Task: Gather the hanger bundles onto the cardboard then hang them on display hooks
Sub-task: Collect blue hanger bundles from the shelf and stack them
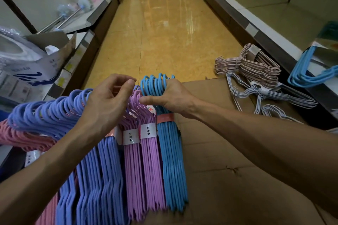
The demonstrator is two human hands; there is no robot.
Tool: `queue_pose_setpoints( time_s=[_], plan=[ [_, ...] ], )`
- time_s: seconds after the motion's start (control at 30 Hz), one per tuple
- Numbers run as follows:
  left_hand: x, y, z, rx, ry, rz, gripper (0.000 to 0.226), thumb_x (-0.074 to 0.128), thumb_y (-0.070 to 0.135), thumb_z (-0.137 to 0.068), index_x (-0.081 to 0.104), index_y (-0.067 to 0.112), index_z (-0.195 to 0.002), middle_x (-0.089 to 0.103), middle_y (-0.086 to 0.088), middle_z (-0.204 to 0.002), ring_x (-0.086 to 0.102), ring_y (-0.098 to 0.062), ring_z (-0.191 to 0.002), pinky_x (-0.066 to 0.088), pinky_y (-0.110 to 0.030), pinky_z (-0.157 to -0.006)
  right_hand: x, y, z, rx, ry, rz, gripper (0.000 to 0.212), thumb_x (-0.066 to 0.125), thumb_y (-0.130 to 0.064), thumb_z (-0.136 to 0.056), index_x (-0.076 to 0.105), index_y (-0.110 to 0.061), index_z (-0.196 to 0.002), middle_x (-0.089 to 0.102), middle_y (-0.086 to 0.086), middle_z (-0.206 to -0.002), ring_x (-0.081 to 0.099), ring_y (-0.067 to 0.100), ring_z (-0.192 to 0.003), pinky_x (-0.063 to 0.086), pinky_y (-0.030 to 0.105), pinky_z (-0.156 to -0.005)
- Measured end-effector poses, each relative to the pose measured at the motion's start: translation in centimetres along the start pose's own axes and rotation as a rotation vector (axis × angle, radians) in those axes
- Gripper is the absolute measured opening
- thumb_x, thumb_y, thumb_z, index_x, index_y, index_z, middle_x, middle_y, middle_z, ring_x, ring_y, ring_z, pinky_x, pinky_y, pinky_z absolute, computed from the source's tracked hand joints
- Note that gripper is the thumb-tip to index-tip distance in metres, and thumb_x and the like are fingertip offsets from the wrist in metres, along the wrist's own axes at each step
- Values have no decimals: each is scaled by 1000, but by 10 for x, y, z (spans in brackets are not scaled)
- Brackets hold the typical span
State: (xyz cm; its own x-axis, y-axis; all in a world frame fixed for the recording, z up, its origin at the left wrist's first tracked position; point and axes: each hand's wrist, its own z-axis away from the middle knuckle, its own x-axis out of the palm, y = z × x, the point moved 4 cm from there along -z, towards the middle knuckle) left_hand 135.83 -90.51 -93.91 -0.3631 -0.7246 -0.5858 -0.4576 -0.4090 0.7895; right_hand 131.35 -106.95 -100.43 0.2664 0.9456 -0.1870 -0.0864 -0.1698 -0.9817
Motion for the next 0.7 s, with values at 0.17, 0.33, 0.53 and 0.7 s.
queue_pose_setpoints(
  time_s=[0.17, 0.33, 0.53, 0.7],
  plan=[
    [1, 4, 0, 17, 2, -4, 25, 50, 36, -100, 66, 25, -115, 65, 16, -107, 58, 10, -99, 42, -12, -75, 1, 6, 0, 10, 13, -12, 31, 89, -25, -73, 75, -13, -98, 74, -5, -81, 70, 5, -75, 56, 22, -66],
    [0, 9, 2, 27, -14, -3, 26, 50, 36, -100, 66, 24, -116, 64, 18, -106, 58, 8, -99, 43, -15, -77, 4, 9, 4, 18, -63, 67, 48, 88, -30, -74, 67, -19, -116, 71, -10, -98, 67, 4, -92, 56, 25, -81],
    [2, 20, 3, 59, -9, 17, 20, 53, 35, -99, 67, 27, -110, 66, 17, -102, 60, 11, -94, 45, -17, -76, -16, 5, 19, 79, -76, 127, 67, 87, -34, -74, 55, -17, -130, 63, -6, -119, 62, 8, -106, 51, 19, -86],
    [16, 35, 1, 124, -52, 57, 19, 55, 35, -98, 68, 27, -108, 68, 14, -106, 62, 3, -100, 49, -17, -79, -57, 5, 49, 83, 19, 249, 64, 80, -46, -79, 58, -18, -132, 61, -2, -123, 58, 11, -115, 52, 31, -98]
  ],
)
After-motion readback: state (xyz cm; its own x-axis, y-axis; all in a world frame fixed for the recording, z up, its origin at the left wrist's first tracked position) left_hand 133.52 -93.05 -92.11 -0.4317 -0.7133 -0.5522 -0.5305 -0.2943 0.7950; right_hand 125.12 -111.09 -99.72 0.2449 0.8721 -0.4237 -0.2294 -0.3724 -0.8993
